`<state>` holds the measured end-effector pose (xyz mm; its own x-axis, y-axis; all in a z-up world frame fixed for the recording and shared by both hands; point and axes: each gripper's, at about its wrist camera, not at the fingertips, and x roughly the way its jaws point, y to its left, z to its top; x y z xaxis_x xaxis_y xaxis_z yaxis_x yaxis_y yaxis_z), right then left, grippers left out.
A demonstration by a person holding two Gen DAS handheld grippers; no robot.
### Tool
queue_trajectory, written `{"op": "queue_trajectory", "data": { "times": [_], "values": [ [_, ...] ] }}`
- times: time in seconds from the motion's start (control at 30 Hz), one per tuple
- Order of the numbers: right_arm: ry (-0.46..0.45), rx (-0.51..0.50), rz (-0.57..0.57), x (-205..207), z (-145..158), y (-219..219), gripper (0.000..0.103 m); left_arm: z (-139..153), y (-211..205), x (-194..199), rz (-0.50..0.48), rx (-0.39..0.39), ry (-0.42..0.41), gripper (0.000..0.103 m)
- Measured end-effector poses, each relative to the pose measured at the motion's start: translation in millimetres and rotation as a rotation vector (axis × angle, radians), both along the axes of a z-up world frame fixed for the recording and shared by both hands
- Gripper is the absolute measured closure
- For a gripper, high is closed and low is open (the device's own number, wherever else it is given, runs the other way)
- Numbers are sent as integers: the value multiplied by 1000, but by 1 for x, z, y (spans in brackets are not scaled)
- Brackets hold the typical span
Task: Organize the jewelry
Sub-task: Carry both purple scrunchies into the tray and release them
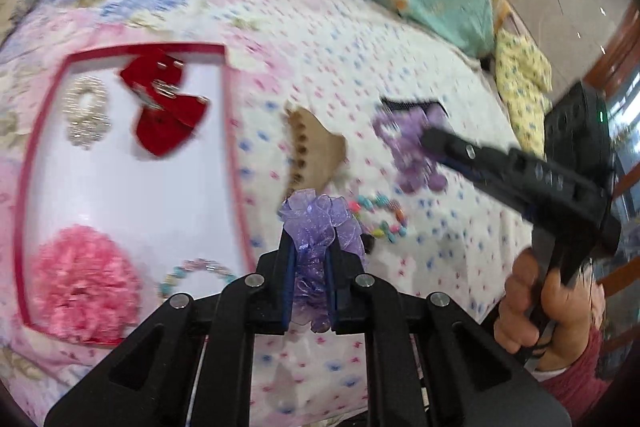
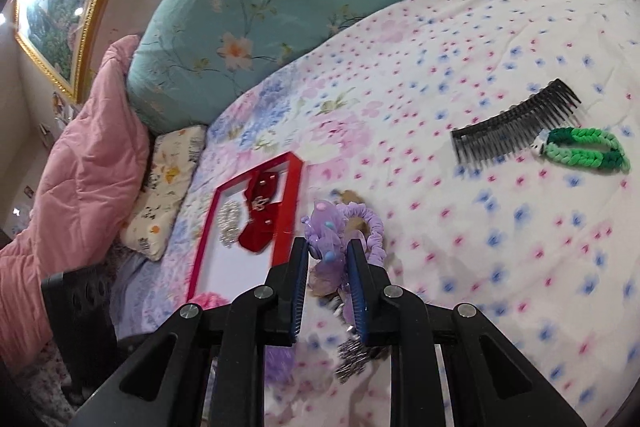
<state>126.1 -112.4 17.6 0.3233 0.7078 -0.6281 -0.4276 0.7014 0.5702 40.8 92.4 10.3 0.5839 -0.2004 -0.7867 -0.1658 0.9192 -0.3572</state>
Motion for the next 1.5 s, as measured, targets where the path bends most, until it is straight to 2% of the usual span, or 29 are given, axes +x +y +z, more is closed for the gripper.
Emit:
{"op": "queue_trajectory", "data": {
  "times": [0.3,0.57,1.07,1.5],
  "values": [
    [-9,4,67,-21,9,28,83,1,56,-23,150,-29,-37,92],
    [10,15,125,-33,7,55,83,3,91,-46,237,-44,-55,92],
    [11,6,206,-44,6,99,83,4,122,-61,306,-50,-74,92],
    [50,-11,279,-42,-16,148,83,-13,153,-56,374,-66,-58,92]
  ]
}}
